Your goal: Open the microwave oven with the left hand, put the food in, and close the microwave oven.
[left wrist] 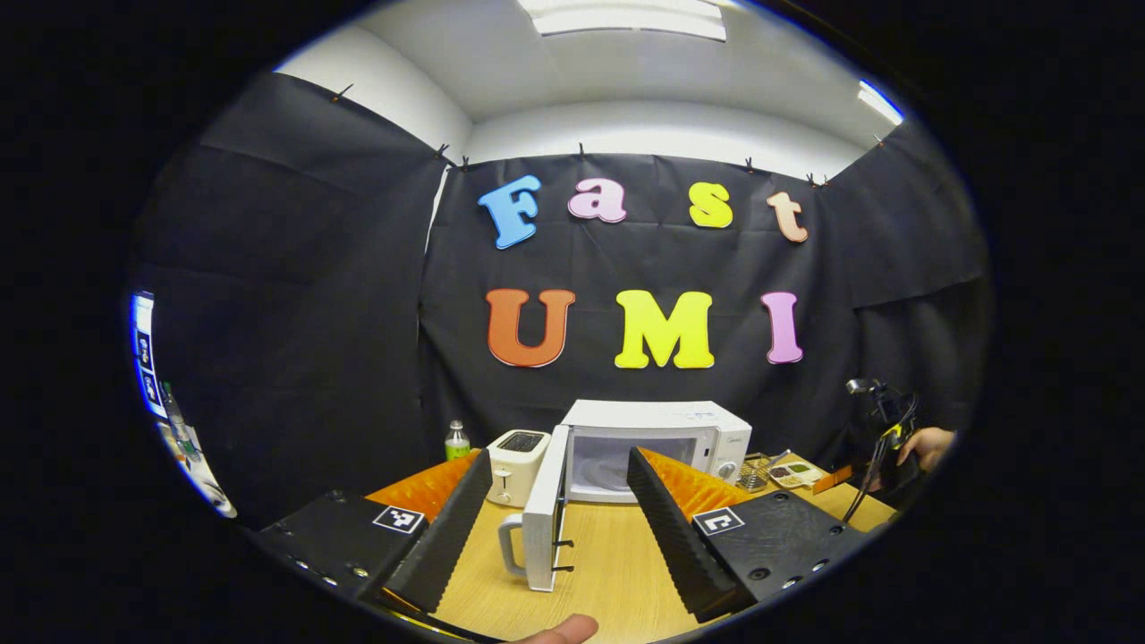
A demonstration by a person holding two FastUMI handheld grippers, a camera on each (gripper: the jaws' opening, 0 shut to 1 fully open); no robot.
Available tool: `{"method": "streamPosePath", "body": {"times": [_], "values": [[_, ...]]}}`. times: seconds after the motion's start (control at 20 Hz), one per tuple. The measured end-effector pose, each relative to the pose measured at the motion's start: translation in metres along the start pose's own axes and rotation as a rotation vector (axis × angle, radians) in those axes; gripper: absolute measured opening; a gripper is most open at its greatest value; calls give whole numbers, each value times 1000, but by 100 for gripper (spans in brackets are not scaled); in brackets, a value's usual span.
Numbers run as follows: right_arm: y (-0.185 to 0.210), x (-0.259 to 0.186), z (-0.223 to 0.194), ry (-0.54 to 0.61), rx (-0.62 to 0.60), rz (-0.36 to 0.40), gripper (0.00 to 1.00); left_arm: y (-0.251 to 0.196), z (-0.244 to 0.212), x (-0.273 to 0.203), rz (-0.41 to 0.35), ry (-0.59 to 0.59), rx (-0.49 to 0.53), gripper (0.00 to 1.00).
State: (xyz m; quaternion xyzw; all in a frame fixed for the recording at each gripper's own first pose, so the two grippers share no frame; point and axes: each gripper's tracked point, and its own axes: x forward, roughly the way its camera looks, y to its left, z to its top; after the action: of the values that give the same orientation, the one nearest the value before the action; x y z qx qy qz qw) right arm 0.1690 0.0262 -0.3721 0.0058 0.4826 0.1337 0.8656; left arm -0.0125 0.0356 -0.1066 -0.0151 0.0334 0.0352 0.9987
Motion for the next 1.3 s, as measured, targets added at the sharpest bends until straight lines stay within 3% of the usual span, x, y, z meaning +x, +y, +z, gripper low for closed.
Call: {"method": "streamPosePath", "body": {"times": [0.2, 0.25, 0.3, 0.4, 0.45, 0.5, 0.55, 0.6, 0.65, 0.7, 0.75, 0.8, 0.85, 0.9, 1.1, 1.3], "values": [[6, 34, -17, 124, 28, 84, 92, -35, 3, 21, -32, 9, -10, 93], [10, 41, -24, 161, 33, 115, 76, -41, 3, 25, -38, 11, -1, 93], [15, 47, -30, 196, 42, 148, 84, -47, 1, 27, -43, 16, 10, 93], [17, 63, -40, 252, 66, 184, 75, -61, -3, 28, -64, 27, 24, 93], [14, 71, -46, 284, 87, 184, 58, -67, -3, 29, -75, 30, 25, 93], [12, 78, -51, 312, 104, 188, 66, -72, -3, 28, -88, 30, 22, 93], [10, 85, -56, 338, 121, 188, 51, -76, -1, 27, -99, 29, 17, 93], [11, 90, -61, 378, 136, 183, 60, -78, -2, 27, -108, 28, 11, 93], [16, 92, -68, 432, 151, 209, 41, -79, -2, 27, -114, 27, 4, 93], [20, 93, -65, 451, 173, 238, 36, -79, 0, 26, -119, 26, -5, 93], [20, 102, -63, 458, 181, 247, 40, -79, -1, 27, -123, 24, -17, 93], [19, 103, -63, 479, 182, 252, 33, -78, -1, 27, -127, 18, -25, 93], [15, 102, -65, 501, 186, 258, 0, -77, 0, 24, -131, 14, -27, 93], [15, 102, -63, 509, 189, 262, 4, -74, 0, 22, -128, 10, -26, 93], [15, 103, -64, 507, 184, 267, 4, -67, -2, 19, -115, 10, -24, 93], [21, 97, -73, 525, 273, 294, 4, -59, -9, 13, -111, 24, -25, 93]]}}
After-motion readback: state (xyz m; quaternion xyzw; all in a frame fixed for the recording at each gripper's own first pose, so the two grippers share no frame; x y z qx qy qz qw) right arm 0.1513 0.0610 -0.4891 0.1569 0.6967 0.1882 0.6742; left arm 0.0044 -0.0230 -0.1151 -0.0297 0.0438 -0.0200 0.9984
